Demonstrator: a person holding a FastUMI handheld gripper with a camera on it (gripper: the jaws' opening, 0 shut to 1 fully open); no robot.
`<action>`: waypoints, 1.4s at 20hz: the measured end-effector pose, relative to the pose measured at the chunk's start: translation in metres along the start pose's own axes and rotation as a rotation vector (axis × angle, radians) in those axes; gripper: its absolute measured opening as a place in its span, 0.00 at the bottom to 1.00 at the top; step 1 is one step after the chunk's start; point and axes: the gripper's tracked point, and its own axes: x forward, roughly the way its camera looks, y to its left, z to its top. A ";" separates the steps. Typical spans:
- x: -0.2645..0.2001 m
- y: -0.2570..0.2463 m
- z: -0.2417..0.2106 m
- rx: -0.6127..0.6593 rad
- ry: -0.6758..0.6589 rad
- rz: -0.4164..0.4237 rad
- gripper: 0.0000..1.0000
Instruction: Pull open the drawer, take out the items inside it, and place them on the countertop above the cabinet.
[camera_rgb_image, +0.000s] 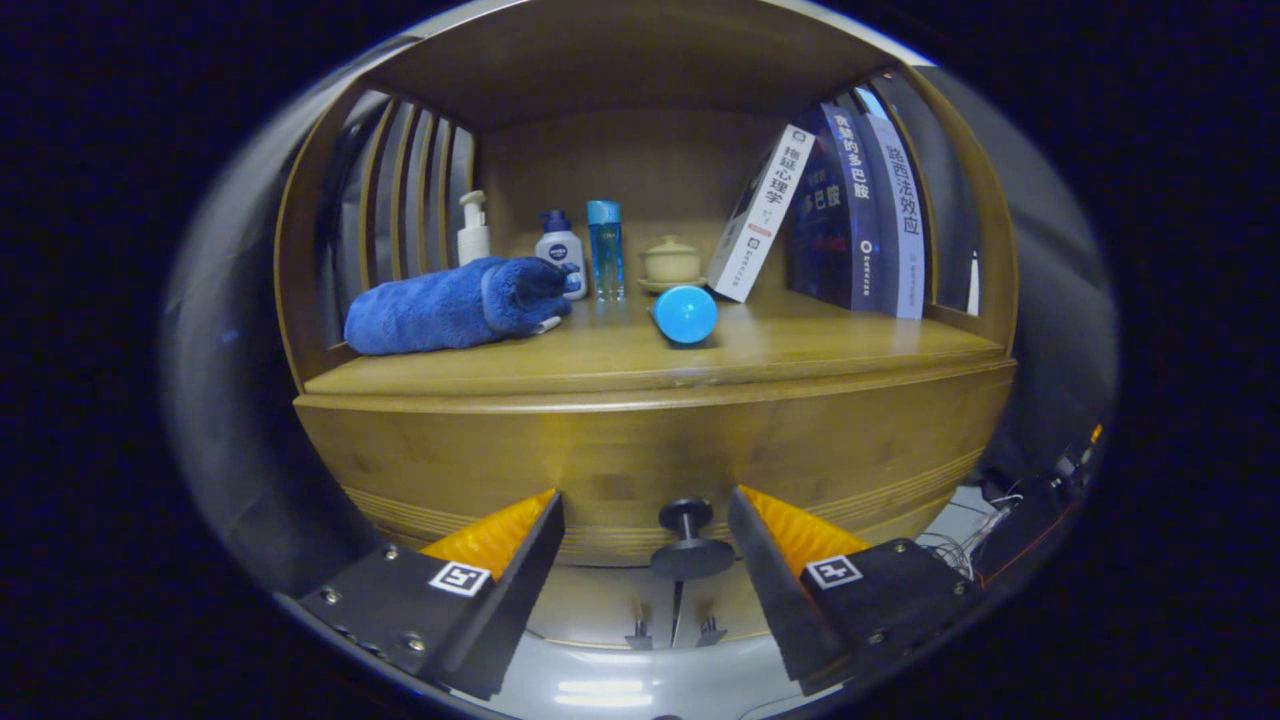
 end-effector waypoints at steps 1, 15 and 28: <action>-0.008 0.002 0.005 0.002 -0.015 0.008 0.99; -0.195 0.011 0.118 0.034 -0.238 0.064 0.98; -0.307 -0.004 0.146 0.046 -0.384 0.071 0.98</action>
